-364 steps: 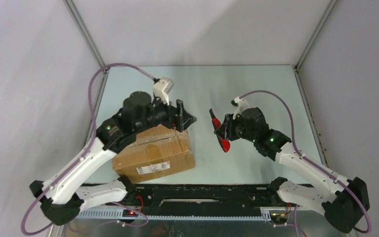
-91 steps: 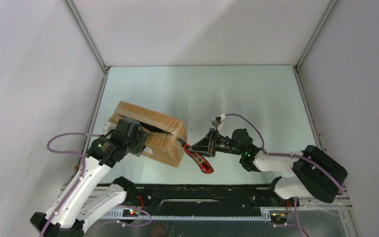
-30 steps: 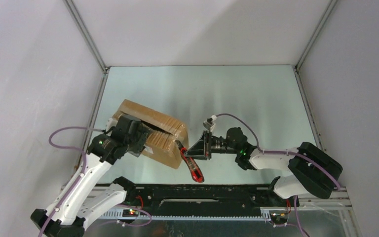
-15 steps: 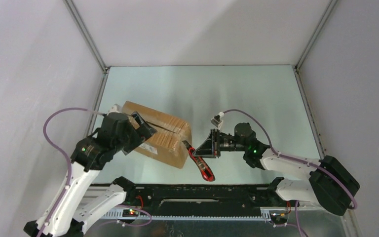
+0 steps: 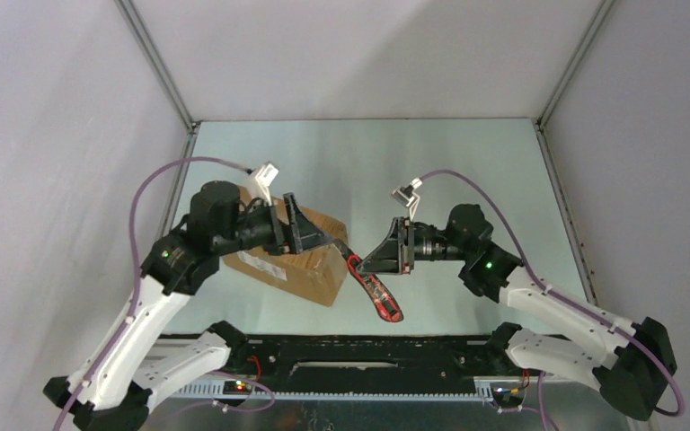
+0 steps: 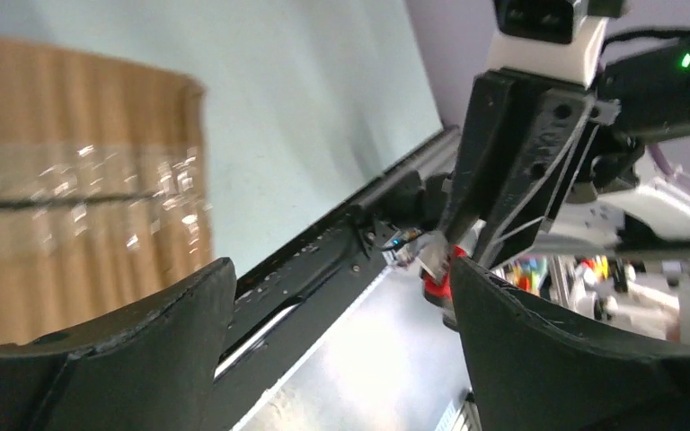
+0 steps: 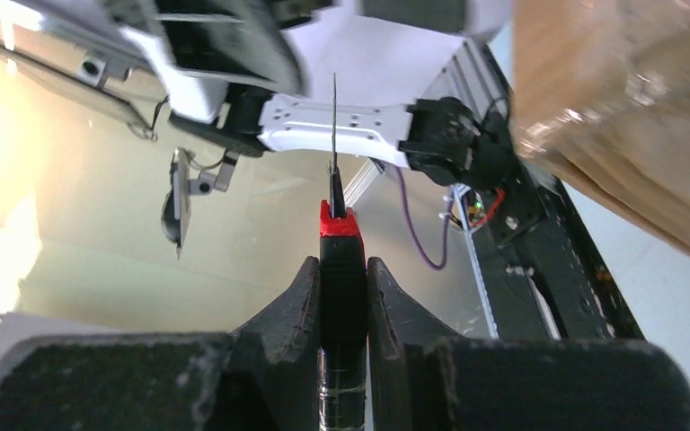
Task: Unpack the express box
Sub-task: Cut the express box at the center of the board, then adjust the knife.
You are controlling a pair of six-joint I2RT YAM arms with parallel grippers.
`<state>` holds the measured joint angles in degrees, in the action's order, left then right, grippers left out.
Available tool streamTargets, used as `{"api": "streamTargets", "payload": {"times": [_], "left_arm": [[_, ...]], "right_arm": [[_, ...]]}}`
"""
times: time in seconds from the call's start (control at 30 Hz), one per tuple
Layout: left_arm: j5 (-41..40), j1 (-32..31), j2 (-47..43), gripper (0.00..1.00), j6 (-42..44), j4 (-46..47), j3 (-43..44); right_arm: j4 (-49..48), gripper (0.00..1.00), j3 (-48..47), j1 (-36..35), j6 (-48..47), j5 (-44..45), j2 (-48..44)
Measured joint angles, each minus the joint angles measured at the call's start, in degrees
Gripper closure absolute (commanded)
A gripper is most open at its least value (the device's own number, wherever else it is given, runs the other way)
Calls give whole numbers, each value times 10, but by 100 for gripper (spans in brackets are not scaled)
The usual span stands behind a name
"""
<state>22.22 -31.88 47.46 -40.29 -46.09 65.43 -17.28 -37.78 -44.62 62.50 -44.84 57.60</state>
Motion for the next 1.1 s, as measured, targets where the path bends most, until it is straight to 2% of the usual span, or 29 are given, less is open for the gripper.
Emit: {"api": "streamTargets", "payload": {"times": [0.03, 0.13, 0.27, 0.4, 0.53, 0.73, 0.97, 1.03, 1.1], "left_arm": [[20, -6, 7, 19, -2, 28, -5], [75, -18, 17, 25, -20, 109, -33], [138, -23, 11, 31, -72, 229, -94], [177, -24, 10, 40, -119, 305, -138], [207, -24, 9, 50, -141, 345, -151], [242, -24, -7, 59, -157, 369, -158], [262, -24, 2, 65, -163, 365, -170], [265, -24, 8, 74, -165, 367, -173], [267, -24, 10, 99, -173, 375, -183]], "right_arm": [[7, 100, -18, -3, -9, -4, -4], [45, 100, -57, -16, -37, -11, -9], [78, 100, -72, -22, -62, -16, -2], [97, 100, -78, -25, -74, -18, 7], [101, 100, -81, -24, -77, -18, 15], [101, 100, -89, -19, -77, -22, 26], [100, 100, -100, -16, -77, -30, 34], [100, 100, -101, -15, -76, -30, 37], [100, 100, -103, -14, -77, -30, 39]]}}
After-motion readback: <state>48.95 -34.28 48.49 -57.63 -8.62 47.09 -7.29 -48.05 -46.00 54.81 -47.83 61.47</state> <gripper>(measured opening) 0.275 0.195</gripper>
